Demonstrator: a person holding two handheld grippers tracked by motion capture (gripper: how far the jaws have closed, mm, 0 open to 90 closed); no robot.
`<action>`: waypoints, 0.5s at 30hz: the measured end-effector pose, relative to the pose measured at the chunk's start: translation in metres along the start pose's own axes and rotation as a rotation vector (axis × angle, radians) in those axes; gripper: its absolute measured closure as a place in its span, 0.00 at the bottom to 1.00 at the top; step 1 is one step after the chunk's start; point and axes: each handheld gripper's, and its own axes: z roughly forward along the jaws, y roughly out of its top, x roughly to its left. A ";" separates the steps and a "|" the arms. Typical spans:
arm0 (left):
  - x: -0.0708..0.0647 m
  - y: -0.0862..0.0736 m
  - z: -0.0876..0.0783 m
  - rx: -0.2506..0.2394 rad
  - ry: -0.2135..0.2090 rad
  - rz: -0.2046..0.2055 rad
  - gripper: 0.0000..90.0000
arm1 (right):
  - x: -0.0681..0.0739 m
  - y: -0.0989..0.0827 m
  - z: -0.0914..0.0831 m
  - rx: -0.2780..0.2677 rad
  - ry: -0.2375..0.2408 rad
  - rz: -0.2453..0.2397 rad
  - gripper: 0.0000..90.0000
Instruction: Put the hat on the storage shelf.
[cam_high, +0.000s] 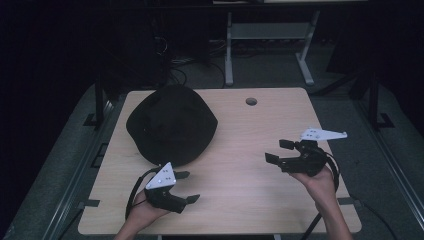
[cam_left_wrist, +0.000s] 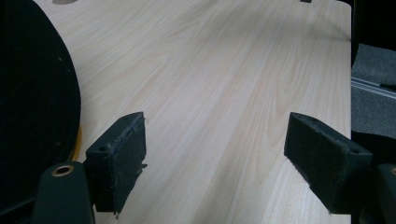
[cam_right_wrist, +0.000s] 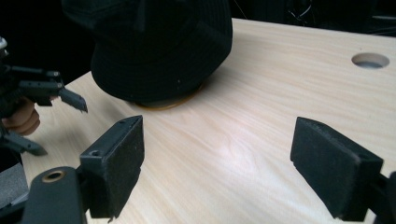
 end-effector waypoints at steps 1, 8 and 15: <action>0.000 0.000 0.000 -0.001 0.002 -0.005 0.23 | 0.000 -0.004 -0.001 0.001 -0.004 0.005 0.19; 0.002 -0.001 -0.002 -0.001 0.007 -0.011 0.22 | -0.004 -0.026 -0.009 -0.007 -0.017 0.039 0.19; 0.005 -0.002 -0.006 -0.015 0.016 -0.029 0.22 | -0.005 -0.047 -0.017 -0.007 -0.031 0.062 0.19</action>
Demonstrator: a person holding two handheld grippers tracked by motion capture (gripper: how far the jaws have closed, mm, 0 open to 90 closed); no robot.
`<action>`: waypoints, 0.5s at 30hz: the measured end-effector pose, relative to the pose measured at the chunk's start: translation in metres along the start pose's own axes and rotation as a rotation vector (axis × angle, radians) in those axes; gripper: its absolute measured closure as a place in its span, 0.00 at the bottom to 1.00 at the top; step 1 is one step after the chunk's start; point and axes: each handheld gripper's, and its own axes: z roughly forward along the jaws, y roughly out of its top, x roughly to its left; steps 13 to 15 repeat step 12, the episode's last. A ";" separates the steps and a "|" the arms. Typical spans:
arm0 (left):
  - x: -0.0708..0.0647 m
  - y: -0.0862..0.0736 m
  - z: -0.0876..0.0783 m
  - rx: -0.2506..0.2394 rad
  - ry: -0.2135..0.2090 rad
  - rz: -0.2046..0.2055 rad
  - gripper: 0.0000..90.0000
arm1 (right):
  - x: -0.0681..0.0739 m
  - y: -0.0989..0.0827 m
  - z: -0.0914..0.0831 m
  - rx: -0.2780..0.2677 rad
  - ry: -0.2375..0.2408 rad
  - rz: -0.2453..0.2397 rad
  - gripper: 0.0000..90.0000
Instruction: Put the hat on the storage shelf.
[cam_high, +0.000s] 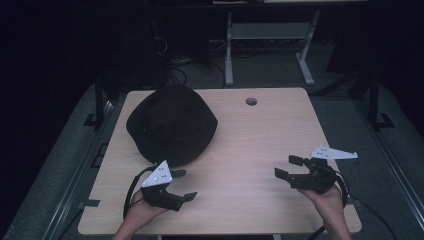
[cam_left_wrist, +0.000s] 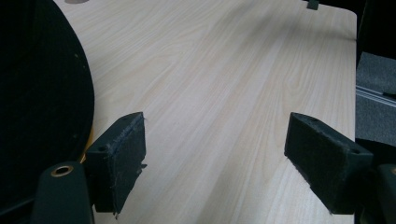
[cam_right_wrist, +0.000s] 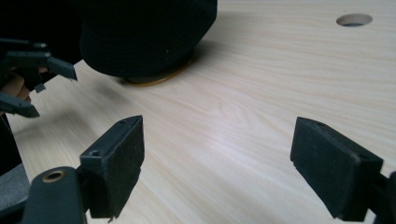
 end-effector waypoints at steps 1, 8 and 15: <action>0.000 0.000 0.000 -0.002 0.001 -0.004 0.22 | 0.000 -0.002 -0.001 -0.001 -0.002 -0.002 0.19; 0.002 -0.001 -0.001 -0.003 0.008 -0.011 0.22 | 0.000 -0.022 -0.007 -0.001 -0.017 0.012 0.19; 0.002 -0.001 -0.002 -0.012 0.010 -0.019 0.22 | 0.002 -0.035 -0.011 -0.013 -0.017 0.019 0.19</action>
